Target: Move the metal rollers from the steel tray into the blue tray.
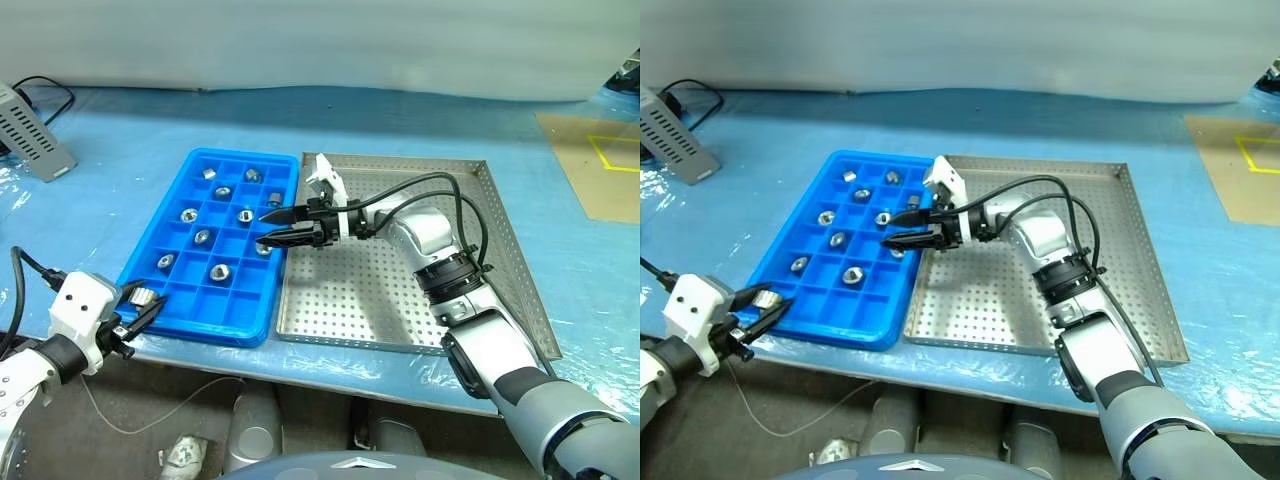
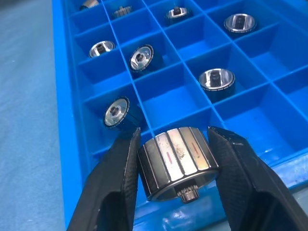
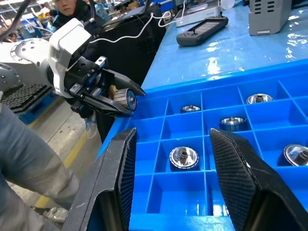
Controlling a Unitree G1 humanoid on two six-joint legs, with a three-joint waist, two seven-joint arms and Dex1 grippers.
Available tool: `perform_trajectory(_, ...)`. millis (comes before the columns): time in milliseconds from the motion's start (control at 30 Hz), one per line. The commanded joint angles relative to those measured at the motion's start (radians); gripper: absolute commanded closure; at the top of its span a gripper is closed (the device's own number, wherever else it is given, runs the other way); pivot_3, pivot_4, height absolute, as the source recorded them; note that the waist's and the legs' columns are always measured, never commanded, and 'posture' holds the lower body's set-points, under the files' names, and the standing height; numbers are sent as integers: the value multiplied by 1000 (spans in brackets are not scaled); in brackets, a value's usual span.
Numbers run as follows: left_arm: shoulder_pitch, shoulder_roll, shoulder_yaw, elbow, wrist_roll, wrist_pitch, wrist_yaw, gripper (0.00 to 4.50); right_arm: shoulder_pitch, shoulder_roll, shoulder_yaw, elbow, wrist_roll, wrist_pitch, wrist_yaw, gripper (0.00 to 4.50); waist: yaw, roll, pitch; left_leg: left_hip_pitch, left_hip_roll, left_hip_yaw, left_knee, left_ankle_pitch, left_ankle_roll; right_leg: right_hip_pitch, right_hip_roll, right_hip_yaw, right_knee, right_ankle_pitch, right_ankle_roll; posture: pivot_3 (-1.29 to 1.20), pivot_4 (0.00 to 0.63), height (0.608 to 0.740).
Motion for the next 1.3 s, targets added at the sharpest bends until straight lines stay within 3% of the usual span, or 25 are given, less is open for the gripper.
perform_trajectory(33, -25, 5, -34, 40, 36, -39, 8, 2620, 12, -5, -28, -25, -1, -22, -9, 2019, -1, 0, 0, 0, 0, 0, 0, 0, 0, 0, 0, 0, 0, 0, 0, 381, 150, 740)
perform_trajectory(100, -40, 10, -50, 64, 39, -41, -1, 2620, 22, -11, -32, -34, -3, -22, -15, 2019, 0, -1, 0, 0, 0, 0, 0, 0, 0, 0, 0, 0, 0, 0, 0, 381, 150, 740)
perform_trajectory(133, -46, 15, -58, 73, 36, -38, -10, 1899, 24, -13, -34, -35, -4, -22, -19, 1969, -1, -1, 0, 0, -1, 0, 0, 0, 0, 0, 0, 0, 0, 0, 0, 347, 150, 740)
perform_trajectory(300, -97, 27, -80, 105, 48, -44, -9, 395, 44, -21, -39, -53, -2, -17, -37, 1969, -7, -1, 0, 0, -1, 0, 1, 0, 0, 0, 0, 0, 1, 0, 0, 347, 150, 740)
perform_trajectory(667, -251, 82, -52, 87, -56, 6, -46, 395, 64, -39, -91, -121, 11, 27, -110, 1969, -25, -1, -1, 2, -1, 0, 2, 1, -1, 0, 0, 0, 4, 0, 0, 277, 150, 740)
perform_trajectory(900, -469, 26, -184, 80, -71, 48, 27, 395, 26, 16, -189, -10, -63, -82, -352, 1969, -39, -1, -1, 2, -2, 0, 7, 3, -5, 0, 0, 2, 11, 0, 0, 223, 150, 740)
perform_trajectory(1300, -582, -14, -285, 206, -1, -25, 45, 395, -62, 90, -262, 318, -218, -327, -715, 1969, -85, -1, -1, 1, -2, 0, 8, 4, -6, -2, 0, 2, 14, 0, -1, 178, 150, 740)
